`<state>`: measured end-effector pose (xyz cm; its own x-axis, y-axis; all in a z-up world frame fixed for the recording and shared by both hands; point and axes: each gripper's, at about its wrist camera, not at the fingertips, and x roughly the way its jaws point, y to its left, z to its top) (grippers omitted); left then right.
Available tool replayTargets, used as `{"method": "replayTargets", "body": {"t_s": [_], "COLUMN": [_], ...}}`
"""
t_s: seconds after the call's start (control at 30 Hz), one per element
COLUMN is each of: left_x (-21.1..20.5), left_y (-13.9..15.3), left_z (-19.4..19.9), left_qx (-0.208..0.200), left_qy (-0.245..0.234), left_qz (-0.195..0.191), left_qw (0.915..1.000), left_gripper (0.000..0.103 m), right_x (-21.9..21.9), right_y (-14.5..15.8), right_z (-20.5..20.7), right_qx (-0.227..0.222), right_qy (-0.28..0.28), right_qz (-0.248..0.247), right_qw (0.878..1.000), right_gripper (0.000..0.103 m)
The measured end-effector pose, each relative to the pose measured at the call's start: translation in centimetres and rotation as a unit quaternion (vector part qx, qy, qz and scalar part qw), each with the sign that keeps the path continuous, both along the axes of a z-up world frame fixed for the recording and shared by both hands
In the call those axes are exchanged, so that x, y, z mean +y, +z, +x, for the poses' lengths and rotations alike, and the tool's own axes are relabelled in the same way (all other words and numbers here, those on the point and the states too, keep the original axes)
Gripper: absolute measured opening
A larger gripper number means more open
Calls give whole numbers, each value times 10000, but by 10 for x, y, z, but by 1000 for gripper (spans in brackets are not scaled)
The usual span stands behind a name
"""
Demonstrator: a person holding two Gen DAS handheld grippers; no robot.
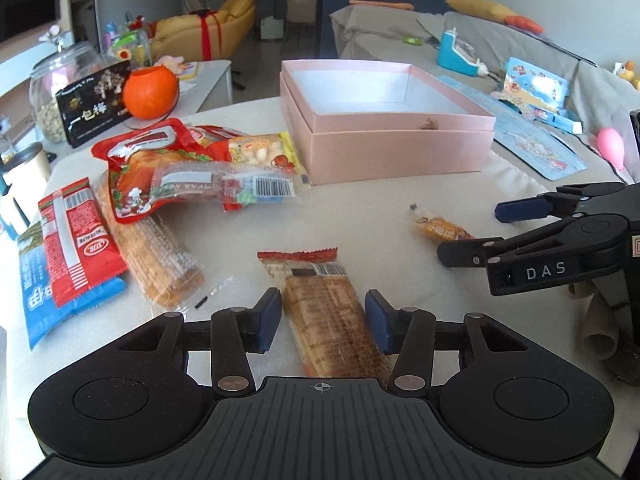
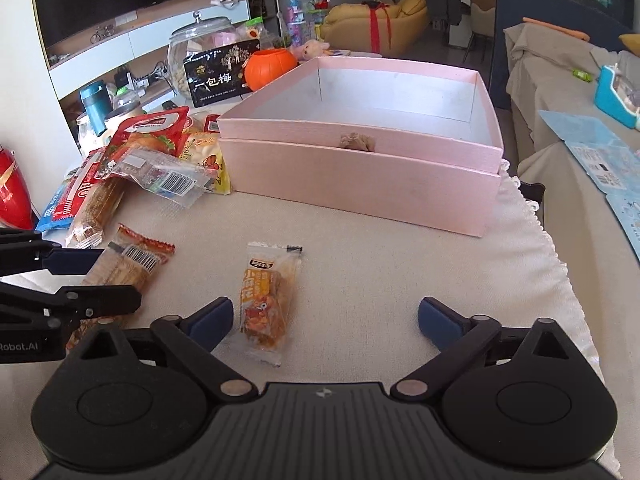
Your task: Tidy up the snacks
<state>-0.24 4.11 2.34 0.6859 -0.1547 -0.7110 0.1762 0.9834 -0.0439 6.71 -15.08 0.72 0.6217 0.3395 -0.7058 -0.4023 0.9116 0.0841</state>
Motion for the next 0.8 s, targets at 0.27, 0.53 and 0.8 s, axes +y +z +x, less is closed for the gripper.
{"method": "replayTargets", "body": {"t_s": [0.27, 0.53, 0.8], "left_x": [-5, 2, 2], "left_y": [1, 19, 111], "left_z": [-3, 5, 89], "left_qx": [380, -92, -1486], "left_qy": [-179, -277, -576], "left_qz": [300, -262, -1491], "left_qw": [9987, 9992, 9759], "left_gripper": [50, 40, 47], "right_x": [20, -4, -18], "right_y": [13, 33, 113], "right_z": [-6, 2, 28], "right_qx": [-47, 109, -969], "right_qy": [353, 130, -218], "right_qz": [-214, 261, 607], "right_qw": [9991, 9995, 9932], "right_gripper": [24, 20, 20]}}
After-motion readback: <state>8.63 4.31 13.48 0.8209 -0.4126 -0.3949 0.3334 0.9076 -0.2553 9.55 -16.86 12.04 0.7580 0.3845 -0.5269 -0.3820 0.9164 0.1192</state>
